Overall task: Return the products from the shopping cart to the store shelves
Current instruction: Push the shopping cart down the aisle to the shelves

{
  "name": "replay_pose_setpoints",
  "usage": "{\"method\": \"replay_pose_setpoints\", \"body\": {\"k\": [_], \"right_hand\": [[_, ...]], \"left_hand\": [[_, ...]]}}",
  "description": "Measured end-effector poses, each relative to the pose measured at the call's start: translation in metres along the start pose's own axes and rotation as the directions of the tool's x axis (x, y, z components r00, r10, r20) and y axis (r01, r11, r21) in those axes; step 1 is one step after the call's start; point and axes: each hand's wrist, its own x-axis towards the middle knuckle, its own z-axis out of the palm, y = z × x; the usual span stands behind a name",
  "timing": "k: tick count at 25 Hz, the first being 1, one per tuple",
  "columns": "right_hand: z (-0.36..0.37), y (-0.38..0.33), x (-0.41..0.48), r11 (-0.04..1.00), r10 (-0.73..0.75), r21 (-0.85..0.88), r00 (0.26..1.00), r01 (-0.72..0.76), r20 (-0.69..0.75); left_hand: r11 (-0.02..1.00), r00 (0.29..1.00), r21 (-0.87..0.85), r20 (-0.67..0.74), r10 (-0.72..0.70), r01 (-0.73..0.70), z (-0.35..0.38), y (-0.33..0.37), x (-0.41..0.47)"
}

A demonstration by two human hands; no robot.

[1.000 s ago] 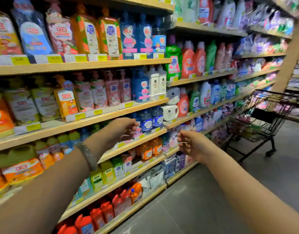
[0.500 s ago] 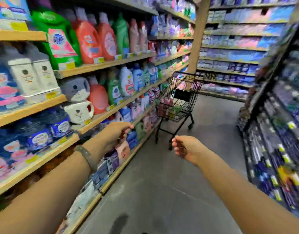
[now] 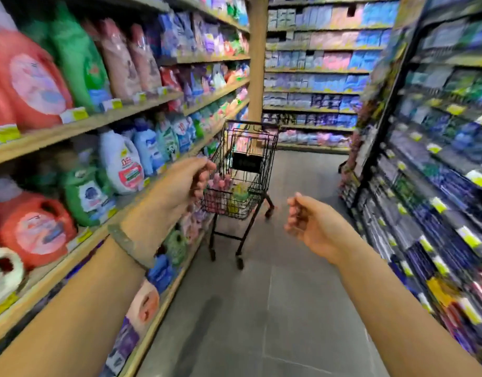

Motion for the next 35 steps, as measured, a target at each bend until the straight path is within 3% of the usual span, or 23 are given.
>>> {"method": "replay_pose_setpoints", "body": {"k": [3, 6, 10, 14, 16, 23, 29, 35], "right_hand": [[-0.058, -0.025, 0.066, 0.998, -0.009, 0.066, 0.978, 0.023, -0.208], [-0.106, -0.046, 0.137, 1.000, -0.030, -0.005, 0.958, 0.030, -0.285], [-0.155, -0.078, 0.262, 0.966, -0.077, -0.260, 0.964, 0.009, -0.254], [-0.196, -0.125, 0.388, 0.815, -0.142, -0.580, 0.973, 0.012, -0.180], [-0.215, -0.146, 0.451, 0.774, -0.118, -0.633, 0.981, -0.005, -0.152], [-0.264, -0.186, 0.670, 0.785, 0.082, -0.610, 0.994, -0.111, -0.075], [-0.312, -0.245, 0.866, 0.859, 0.044, -0.499, 0.986, -0.119, -0.159], [-0.377, -0.312, 1.013, 0.870, 0.040, -0.473, 0.975, -0.141, -0.217]], "left_hand": [[0.998, 0.992, 0.044, 0.118, -0.049, 0.044, 0.046, -0.020, 0.089], [0.983, 0.967, 0.158, 0.222, -0.123, 0.089, 0.087, -0.057, 0.169], [0.940, 0.950, 0.312, 0.228, -0.212, 0.135, 0.138, -0.110, 0.292], [0.919, 0.966, 0.350, 0.109, -0.233, 0.182, 0.182, -0.134, 0.414], [0.921, 0.968, 0.329, 0.062, -0.243, 0.210, 0.201, -0.145, 0.473], [0.897, 0.955, 0.339, -0.016, -0.296, 0.284, 0.218, -0.185, 0.683], [0.906, 0.947, 0.277, -0.135, -0.293, 0.320, 0.245, -0.192, 0.912], [0.918, 0.926, 0.124, -0.096, -0.366, 0.376, 0.313, -0.199, 1.088]]}}
